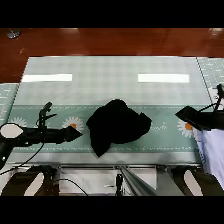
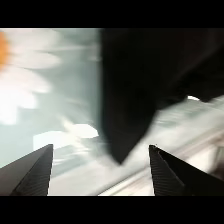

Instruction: Fold the shirts.

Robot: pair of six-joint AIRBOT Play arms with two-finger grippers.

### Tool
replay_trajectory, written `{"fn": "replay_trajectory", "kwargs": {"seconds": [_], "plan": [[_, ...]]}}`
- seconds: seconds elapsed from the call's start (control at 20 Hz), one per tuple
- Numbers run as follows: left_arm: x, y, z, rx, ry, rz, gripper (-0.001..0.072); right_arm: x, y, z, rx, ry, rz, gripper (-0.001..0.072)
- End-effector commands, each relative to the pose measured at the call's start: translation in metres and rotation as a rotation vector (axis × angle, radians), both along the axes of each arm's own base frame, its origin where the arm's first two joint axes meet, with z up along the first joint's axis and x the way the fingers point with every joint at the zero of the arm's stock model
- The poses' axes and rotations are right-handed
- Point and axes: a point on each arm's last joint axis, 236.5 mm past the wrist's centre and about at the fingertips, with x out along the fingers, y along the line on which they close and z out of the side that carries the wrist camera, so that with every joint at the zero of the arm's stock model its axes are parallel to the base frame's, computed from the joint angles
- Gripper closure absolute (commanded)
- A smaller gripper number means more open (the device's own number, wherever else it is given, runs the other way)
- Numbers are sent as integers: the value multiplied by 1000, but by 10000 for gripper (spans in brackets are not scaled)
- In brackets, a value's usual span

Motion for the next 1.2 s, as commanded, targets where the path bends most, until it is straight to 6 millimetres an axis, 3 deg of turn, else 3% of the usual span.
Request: {"fn": "replay_trajectory", "kwargs": {"seconds": [0.0,0.4,0.7,0.9,0.95,1.0,1.05,1.15], "plan": [[-3,-26,-6,-105,15,9,5,1,39,-2,179,-79,54,89],[-18,-49,-45,-37,102,-69,5,-5,47,-3,184,-58,89,90],[-5,-71,-55,-60,85,-4,5,-8,49,-4,185,-48,105,90],[-10,-94,-57,-42,64,-66,16,-18,43,-12,142,-11,133,90],[-9,-100,-55,-44,56,-84,238,-20,44,-13,145,-1,139,90],[-7,-103,-52,-45,30,-113,637,-22,46,-13,151,6,145,90],[-3,-107,-48,-49,5,-138,679,-25,49,-13,161,16,152,90],[4,-112,-41,-63,-10,-143,680,-32,55,-12,185,41,173,90]]}}
